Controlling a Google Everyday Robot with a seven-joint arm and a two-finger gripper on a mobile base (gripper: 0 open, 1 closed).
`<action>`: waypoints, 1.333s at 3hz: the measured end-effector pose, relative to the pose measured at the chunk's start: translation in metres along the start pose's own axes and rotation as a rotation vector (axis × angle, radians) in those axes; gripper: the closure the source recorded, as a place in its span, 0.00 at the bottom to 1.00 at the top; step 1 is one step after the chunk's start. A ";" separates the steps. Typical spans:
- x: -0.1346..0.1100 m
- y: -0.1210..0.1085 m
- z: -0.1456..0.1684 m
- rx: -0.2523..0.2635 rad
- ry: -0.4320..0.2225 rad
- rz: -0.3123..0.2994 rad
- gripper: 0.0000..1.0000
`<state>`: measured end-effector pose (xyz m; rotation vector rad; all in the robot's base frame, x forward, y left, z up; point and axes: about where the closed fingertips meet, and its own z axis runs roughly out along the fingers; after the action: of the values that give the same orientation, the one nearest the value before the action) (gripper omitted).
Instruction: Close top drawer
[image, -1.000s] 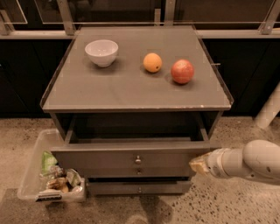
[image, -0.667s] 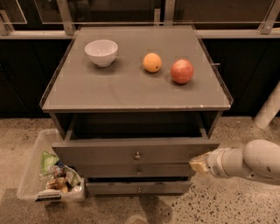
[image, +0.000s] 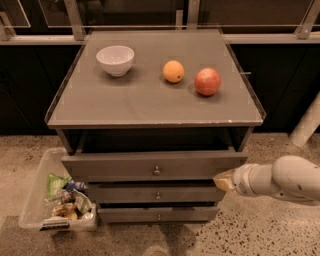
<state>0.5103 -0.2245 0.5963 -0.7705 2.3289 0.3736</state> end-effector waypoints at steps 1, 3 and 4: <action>-0.016 -0.015 0.015 0.014 -0.034 0.004 1.00; -0.028 -0.023 0.024 0.025 -0.056 0.002 1.00; -0.028 -0.022 0.025 0.027 -0.059 0.002 1.00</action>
Offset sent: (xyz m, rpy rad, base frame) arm 0.0911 0.0020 -0.0023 0.0350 -0.1014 -0.0552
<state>0.5531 -0.2185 0.5940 -0.7343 2.2753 0.3606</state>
